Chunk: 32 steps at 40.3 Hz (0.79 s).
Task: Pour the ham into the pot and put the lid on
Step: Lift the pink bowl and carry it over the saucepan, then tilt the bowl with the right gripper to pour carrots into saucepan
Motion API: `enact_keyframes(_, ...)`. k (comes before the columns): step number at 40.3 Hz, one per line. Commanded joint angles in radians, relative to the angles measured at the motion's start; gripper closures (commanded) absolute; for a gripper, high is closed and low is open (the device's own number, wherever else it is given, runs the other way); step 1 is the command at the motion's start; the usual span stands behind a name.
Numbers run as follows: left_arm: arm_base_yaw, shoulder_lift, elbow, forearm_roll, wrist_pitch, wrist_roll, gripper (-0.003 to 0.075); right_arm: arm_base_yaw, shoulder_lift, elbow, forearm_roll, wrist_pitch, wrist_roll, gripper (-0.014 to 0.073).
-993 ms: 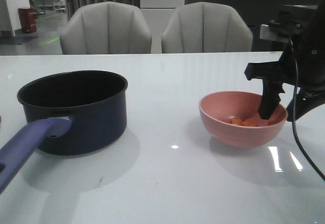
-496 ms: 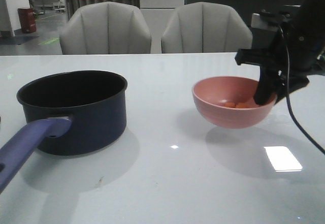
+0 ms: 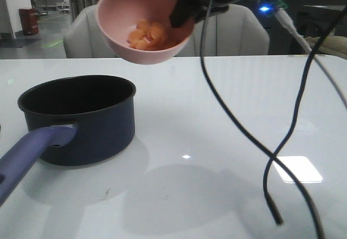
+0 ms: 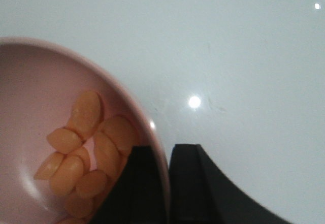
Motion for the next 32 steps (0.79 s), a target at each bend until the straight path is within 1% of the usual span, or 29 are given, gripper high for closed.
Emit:
enact_keyframes(1, -0.007, 0.008, -0.028, -0.007, -0.078, 0.000, 0.0045, 0.054, -0.033, -0.035, -0.058, -0.208, -0.008, 0.0459)
enact_keyframes(5, -0.007, 0.008, -0.028, -0.007, -0.078, 0.000, 0.0045, 0.090, -0.003, -0.035, -0.116, -0.324, -0.008, 0.0459)
enact_keyframes(11, -0.007, 0.008, -0.028, -0.007, -0.078, 0.000, 0.0045, 0.116, 0.047, -0.030, -0.202, -0.502, -0.009, 0.0459)
enact_keyframes(15, -0.007, 0.008, -0.028, -0.007, -0.078, 0.000, 0.0045, 0.121, 0.078, -0.014, -0.238, -0.655, -0.021, 0.0459)
enact_keyframes(18, -0.007, 0.008, -0.028, -0.007, -0.078, 0.000, 0.0045, 0.124, 0.101, 0.005, -0.249, -0.782, -0.061, 0.0459)
enact_keyframes(26, -0.007, 0.008, -0.028, -0.007, -0.078, 0.000, 0.0045, 0.146, 0.154, 0.052, -0.252, -0.982, -0.279, 0.0459)
enact_keyframes(32, -0.007, 0.008, -0.028, -0.007, -0.078, 0.000, 0.0045, 0.181, 0.201, 0.071, -0.250, -1.109, -0.538, 0.0459)
